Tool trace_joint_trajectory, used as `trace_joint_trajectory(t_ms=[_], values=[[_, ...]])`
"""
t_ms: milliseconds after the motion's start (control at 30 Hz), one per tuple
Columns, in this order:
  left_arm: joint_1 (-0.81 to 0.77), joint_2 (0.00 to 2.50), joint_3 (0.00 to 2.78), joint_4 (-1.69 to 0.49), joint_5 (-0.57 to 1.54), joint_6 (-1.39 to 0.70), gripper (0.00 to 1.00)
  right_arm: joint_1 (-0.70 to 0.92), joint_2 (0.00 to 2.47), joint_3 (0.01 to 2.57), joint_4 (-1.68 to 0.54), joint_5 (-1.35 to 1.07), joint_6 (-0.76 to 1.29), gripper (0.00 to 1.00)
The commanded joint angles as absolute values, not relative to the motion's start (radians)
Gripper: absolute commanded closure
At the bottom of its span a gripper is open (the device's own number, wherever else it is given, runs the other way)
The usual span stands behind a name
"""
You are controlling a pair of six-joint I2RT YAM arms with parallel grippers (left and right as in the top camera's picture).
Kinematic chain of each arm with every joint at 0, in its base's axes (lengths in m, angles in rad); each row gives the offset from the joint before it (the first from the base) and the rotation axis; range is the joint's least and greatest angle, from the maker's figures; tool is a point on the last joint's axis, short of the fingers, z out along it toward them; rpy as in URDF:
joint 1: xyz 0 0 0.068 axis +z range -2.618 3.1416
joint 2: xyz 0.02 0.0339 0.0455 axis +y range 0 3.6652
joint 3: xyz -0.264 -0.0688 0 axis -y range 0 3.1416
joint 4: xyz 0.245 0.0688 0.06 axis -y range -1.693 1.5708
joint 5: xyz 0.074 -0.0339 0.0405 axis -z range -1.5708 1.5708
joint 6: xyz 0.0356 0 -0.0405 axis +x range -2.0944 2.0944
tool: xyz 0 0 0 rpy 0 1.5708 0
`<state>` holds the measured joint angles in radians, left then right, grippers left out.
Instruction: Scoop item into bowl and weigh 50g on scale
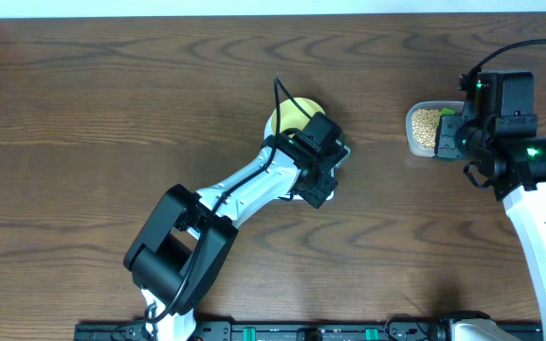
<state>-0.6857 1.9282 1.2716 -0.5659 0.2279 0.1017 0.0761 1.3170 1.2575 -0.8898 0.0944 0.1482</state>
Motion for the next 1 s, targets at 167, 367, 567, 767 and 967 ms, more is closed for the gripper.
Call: trace_joint_trajectory(t_ms=[167, 367, 567, 767, 967], values=[[-0.687, 1.945, 1.267, -0.565, 0.186, 0.093, 0.47, 0.08, 1.307, 1.275, -0.886, 0.107, 0.14, 0.99], [-0.687, 1.945, 1.265, -0.563, 0.186, 0.093, 0.47, 0.08, 1.307, 1.275, -0.886, 0.108, 0.14, 0.99], [-0.687, 1.951, 1.261, -0.562, 0.171, 0.093, 0.47, 0.08, 1.307, 1.275, -0.886, 0.126, 0.14, 0.99], [-0.687, 1.961, 1.26, -0.563, 0.171, 0.093, 0.47, 0.08, 1.307, 1.275, -0.886, 0.126, 0.14, 0.99], [-0.687, 2.004, 1.26, -0.568, 0.172, 0.093, 0.47, 0.08, 1.307, 1.275, -0.886, 0.126, 0.14, 0.99]])
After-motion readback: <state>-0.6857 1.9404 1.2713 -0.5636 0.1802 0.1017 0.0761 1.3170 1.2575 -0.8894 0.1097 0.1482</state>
